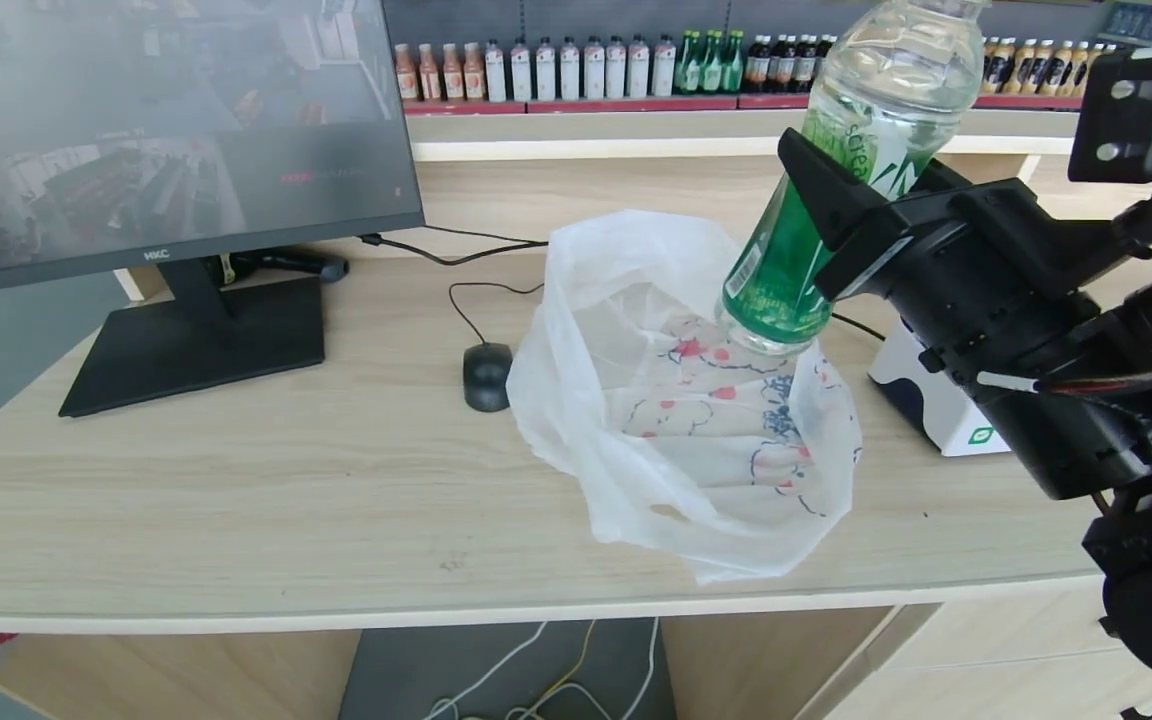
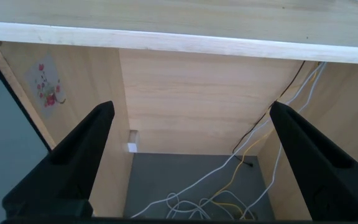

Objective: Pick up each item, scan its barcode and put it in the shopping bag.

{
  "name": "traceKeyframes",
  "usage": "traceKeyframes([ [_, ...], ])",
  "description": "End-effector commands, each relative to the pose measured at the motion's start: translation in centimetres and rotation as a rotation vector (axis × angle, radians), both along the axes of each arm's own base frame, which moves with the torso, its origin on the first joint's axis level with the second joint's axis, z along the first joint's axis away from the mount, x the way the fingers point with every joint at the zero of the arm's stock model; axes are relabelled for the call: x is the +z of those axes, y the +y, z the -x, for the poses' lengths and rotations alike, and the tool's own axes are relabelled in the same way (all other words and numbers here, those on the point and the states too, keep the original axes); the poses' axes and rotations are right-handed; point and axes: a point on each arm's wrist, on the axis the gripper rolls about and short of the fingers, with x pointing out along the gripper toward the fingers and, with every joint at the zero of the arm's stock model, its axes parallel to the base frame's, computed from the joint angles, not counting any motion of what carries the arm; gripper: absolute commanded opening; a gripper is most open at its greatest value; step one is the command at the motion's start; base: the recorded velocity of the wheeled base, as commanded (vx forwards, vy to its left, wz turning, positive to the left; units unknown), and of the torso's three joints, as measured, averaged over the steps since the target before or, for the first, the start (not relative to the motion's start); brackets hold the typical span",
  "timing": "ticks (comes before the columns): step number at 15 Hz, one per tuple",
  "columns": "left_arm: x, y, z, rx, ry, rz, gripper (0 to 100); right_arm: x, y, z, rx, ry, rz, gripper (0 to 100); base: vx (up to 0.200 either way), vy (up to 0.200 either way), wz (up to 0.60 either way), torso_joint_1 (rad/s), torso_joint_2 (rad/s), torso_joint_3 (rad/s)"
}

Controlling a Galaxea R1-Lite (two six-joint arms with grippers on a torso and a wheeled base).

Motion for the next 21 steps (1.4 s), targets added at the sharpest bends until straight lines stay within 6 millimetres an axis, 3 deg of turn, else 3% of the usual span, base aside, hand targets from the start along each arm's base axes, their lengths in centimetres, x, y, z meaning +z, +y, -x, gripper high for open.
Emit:
traceKeyframes([
  [1,0.0,0.0,0.0,-0.001,-0.001,0.0,100,-0.2,0.5,0.2,0.02,0.004,0.009,0,0.0,0.0,0.0,0.0,0.0,0.0],
  [9,0.0,0.0,0.0,0.001,-0.001,0.0,100,-0.8,1.1,-0.5,0.029,0.059,0.05,0,0.0,0.0,0.0,0.0,0.0,0.0],
  [17,0.0,0.0,0.0,0.001,-0.001,0.0,100,1.4,4.1,-5.0,0.009,0.157,0.12,0,0.0,0.0,0.0,0.0,0.0,0.0],
  [21,0.0,0.0,0.0,0.001,-0.001,0.0,100,1.1,5.2,-6.4,0.01,0.161,0.128,0,0.0,0.0,0.0,0.0,0.0,0.0],
])
